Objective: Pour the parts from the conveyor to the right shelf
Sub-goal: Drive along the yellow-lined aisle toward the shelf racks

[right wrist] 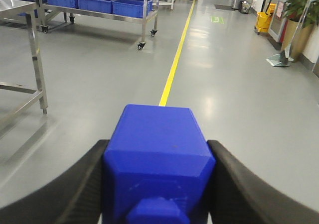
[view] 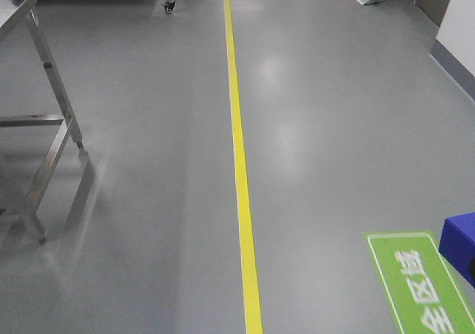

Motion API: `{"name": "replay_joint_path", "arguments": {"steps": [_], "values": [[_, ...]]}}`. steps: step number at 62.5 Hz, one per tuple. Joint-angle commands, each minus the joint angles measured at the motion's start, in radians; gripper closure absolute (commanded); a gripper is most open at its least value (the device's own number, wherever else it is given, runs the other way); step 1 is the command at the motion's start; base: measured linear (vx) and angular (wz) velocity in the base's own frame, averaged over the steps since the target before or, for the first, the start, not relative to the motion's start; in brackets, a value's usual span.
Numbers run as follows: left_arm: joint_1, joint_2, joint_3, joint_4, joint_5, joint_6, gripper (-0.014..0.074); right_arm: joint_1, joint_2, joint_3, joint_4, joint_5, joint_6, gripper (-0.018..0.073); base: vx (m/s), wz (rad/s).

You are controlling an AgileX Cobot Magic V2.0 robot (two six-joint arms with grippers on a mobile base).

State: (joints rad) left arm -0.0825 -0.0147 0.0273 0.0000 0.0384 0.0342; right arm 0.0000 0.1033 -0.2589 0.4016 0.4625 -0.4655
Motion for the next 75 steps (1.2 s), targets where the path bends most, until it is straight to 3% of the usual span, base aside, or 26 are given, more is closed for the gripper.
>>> {"name": "replay_joint_path", "arguments": {"steps": [1,75], "values": [[-0.004,-0.011,0.03,0.0,-0.072,-0.009,0.0603,-0.004,0.012,-0.029,0.013,-0.071,-0.008,0.0569,0.79,0.09],[-0.004,-0.011,0.03,0.0,-0.072,-0.009,0.0603,-0.004,0.012,-0.029,0.013,-0.071,-0.008,0.0569,0.81,0.04]]}}
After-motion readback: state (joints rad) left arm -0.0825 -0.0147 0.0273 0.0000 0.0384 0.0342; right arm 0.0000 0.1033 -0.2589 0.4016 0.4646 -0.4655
